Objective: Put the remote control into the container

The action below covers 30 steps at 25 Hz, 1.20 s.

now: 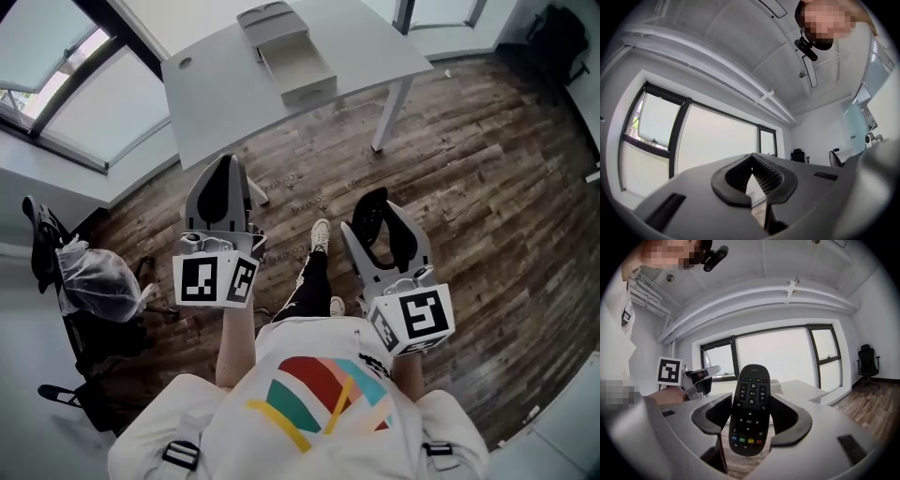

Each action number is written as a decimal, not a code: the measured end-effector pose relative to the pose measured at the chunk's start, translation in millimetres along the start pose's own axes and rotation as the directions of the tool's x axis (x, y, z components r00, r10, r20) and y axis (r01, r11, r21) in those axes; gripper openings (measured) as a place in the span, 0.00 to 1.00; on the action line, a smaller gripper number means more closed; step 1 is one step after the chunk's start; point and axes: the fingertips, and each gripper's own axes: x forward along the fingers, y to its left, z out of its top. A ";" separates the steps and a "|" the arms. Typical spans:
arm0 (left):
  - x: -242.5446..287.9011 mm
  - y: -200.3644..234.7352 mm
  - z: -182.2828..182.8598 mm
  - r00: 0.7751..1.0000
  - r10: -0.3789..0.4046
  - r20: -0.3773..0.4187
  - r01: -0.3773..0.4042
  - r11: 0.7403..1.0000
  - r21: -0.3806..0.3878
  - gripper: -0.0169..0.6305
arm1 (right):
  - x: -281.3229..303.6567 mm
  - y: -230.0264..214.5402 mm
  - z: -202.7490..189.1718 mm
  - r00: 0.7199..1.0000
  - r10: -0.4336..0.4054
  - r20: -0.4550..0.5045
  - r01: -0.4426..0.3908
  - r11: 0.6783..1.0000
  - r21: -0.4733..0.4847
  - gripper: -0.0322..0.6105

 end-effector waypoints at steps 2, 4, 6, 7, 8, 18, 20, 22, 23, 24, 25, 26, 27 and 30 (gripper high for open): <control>17.6 11.0 -6.6 1.000 0.004 -0.004 -0.004 1.000 -0.012 0.04 | 21.7 -3.6 3.7 1.000 0.016 -0.003 -0.016 1.000 -0.011 0.45; 33.8 26.1 -10.0 1.000 0.019 -0.003 -0.019 1.000 -0.023 0.04 | 46.2 -6.8 7.1 0.999 0.027 -0.019 -0.027 0.999 -0.024 0.45; 51.0 42.2 -10.4 0.999 0.032 0.000 -0.032 0.999 -0.029 0.04 | 71.8 -11.7 13.0 0.999 0.028 -0.035 -0.029 0.999 -0.028 0.45; 58.9 50.7 -10.4 0.999 0.038 0.000 -0.038 0.999 -0.033 0.04 | 84.8 -13.6 17.1 0.999 0.031 -0.041 -0.033 0.999 -0.027 0.45; 65.9 60.0 -10.6 0.999 0.046 -0.001 -0.046 0.998 -0.037 0.04 | 98.3 -14.8 21.8 0.998 0.038 -0.046 -0.040 0.999 -0.027 0.45; 126.2 170.6 -23.3 0.980 0.197 -0.019 -0.196 0.980 0.032 0.04 | 244.8 4.6 60.9 0.980 0.165 -0.109 -0.180 0.973 -0.145 0.45; 138.1 185.9 -27.8 0.981 0.195 -0.017 -0.195 0.980 0.037 0.04 | 263.9 2.2 60.9 0.980 0.158 -0.122 -0.176 0.973 -0.151 0.45; 148.6 195.8 -35.1 0.980 0.196 -0.025 -0.195 0.980 0.033 0.04 | 277.8 -6.2 57.8 0.980 0.136 -0.148 -0.159 0.976 -0.151 0.45; 152.9 199.3 -38.5 0.980 0.196 -0.030 -0.196 0.980 0.024 0.04 | 283.0 -10.6 56.2 0.979 0.125 -0.162 -0.149 0.978 -0.147 0.45; 156.6 201.9 -41.5 0.980 0.197 -0.034 -0.197 0.980 0.012 0.04 | 287.5 -14.4 54.9 0.978 0.117 -0.175 -0.143 0.980 -0.140 0.45; 159.7 204.3 -44.2 0.980 0.198 -0.036 -0.198 0.980 -0.003 0.04 | 292.0 -17.1 54.1 0.976 0.116 -0.185 -0.141 0.982 -0.126 0.45; 162.3 206.8 -47.0 0.979 0.199 -0.038 -0.200 0.979 -0.025 0.04 | 296.9 -18.4 53.6 0.973 0.122 -0.194 -0.145 0.984 -0.108 0.45; 164.3 209.7 -50.1 0.979 0.201 -0.039 -0.203 0.978 -0.057 0.04 | 301.9 -18.1 53.1 0.970 0.133 -0.203 -0.154 0.984 -0.090 0.45; 165.8 215.5 -59.6 0.978 0.207 -0.039 -0.211 0.966 -0.152 0.04 | 313.0 -11.4 49.5 0.957 0.164 -0.238 -0.191 0.977 -0.091 0.45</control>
